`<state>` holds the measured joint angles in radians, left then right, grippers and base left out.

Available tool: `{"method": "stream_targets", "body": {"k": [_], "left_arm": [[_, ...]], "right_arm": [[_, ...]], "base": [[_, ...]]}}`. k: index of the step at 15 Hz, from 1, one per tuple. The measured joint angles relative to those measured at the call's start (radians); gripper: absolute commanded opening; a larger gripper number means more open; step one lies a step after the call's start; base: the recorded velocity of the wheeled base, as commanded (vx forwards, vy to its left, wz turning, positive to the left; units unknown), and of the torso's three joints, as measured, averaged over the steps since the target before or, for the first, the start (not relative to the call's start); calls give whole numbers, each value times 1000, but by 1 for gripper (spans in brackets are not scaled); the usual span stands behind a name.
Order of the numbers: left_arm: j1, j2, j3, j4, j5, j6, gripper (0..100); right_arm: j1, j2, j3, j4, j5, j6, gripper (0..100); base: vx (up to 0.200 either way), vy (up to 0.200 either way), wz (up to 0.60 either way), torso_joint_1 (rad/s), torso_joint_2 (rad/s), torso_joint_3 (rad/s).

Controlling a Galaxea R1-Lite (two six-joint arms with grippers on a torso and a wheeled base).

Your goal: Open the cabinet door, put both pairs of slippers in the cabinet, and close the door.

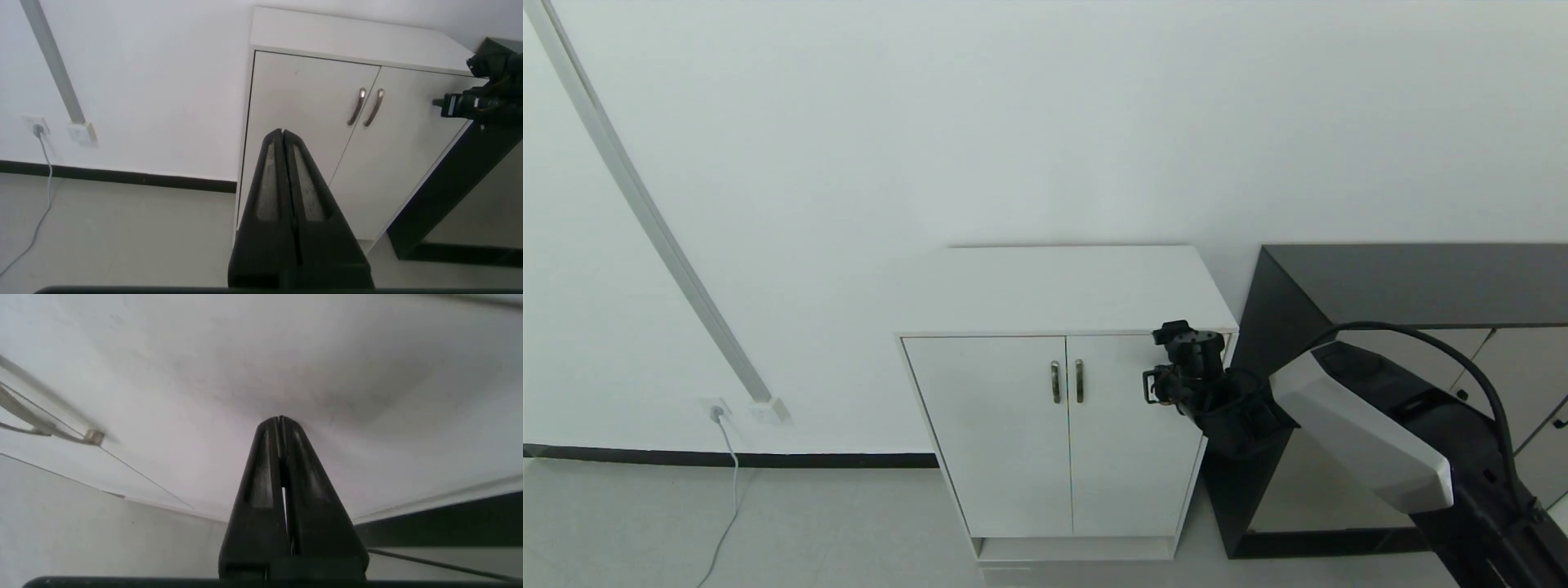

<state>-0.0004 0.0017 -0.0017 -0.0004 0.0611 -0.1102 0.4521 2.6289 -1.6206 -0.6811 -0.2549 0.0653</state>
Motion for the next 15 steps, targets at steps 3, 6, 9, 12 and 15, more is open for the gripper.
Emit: {"method": "stream_targets", "body": {"k": [3, 6, 9, 12, 15], "left_arm": [[0, 0, 0, 0, 0, 0, 0], [0, 0, 0, 0, 0, 0, 0], [0, 0, 0, 0, 0, 0, 0], [0, 0, 0, 0, 0, 0, 0], [0, 0, 0, 0, -1, 0, 0]], "right_arm": [[14, -42, 87, -33, 0, 1, 0], [23, -107, 225, -96, 0, 2, 0], [28, -190, 383, -183, 0, 2, 0], [26, -288, 565, -250, 0, 2, 0], [7, -413, 736, -306, 0, 2, 0]], "base": [[0, 0, 0, 0, 0, 0], [0, 0, 0, 0, 0, 0], [0, 0, 0, 0, 0, 0], [0, 0, 0, 0, 0, 0], [0, 0, 0, 0, 0, 0]]}}
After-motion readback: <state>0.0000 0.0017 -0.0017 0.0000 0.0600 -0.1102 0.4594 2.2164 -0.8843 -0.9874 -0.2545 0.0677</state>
